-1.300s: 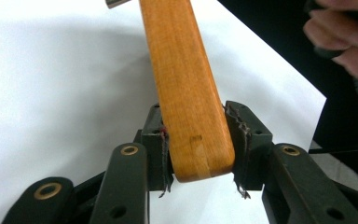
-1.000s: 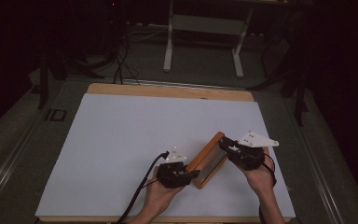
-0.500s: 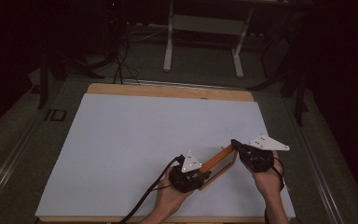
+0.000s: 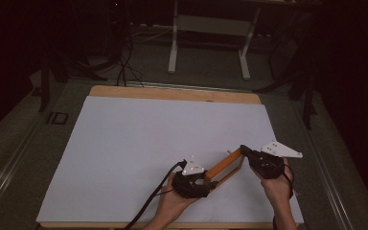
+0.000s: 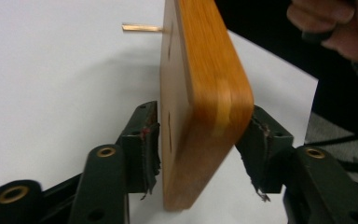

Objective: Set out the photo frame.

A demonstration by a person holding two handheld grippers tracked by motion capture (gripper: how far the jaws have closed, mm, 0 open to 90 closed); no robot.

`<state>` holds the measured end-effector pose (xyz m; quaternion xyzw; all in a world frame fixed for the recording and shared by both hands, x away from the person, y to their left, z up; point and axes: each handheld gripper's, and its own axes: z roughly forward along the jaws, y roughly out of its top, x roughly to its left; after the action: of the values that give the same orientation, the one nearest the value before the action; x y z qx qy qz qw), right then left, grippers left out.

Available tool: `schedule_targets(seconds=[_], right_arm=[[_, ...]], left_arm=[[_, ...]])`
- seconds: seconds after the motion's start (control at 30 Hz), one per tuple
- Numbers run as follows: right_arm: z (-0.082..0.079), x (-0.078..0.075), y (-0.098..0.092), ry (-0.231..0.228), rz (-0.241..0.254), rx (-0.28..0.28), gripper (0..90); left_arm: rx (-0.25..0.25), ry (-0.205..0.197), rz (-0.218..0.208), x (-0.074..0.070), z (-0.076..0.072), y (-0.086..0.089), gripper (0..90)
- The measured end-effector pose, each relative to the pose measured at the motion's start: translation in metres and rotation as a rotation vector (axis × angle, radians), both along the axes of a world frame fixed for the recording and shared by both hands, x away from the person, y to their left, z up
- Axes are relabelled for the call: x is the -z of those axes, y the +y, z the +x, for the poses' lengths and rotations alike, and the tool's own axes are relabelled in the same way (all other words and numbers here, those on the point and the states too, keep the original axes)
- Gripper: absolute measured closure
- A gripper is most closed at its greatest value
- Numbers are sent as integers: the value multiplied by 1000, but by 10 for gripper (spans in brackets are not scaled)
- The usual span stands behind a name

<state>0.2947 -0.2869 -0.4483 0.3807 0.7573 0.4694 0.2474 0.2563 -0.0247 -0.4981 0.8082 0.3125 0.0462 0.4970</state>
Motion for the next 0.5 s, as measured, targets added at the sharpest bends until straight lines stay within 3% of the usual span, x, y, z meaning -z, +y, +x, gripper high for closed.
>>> schedule_targets(seconds=[0.13, 0.3, 0.5], right_arm=[[1, 1, -1, 0, 17, 1, 900], [0, 2, -1, 3, 27, 2, 900], [0, 2, -2, 7, 31, -1, 900]], left_arm=[[10, 5, 29, 12, -3, -2, 513], [3, 40, 5, 21, 1, -3, 561], [-4, 45, 1, 24, 5, -5, 589]])
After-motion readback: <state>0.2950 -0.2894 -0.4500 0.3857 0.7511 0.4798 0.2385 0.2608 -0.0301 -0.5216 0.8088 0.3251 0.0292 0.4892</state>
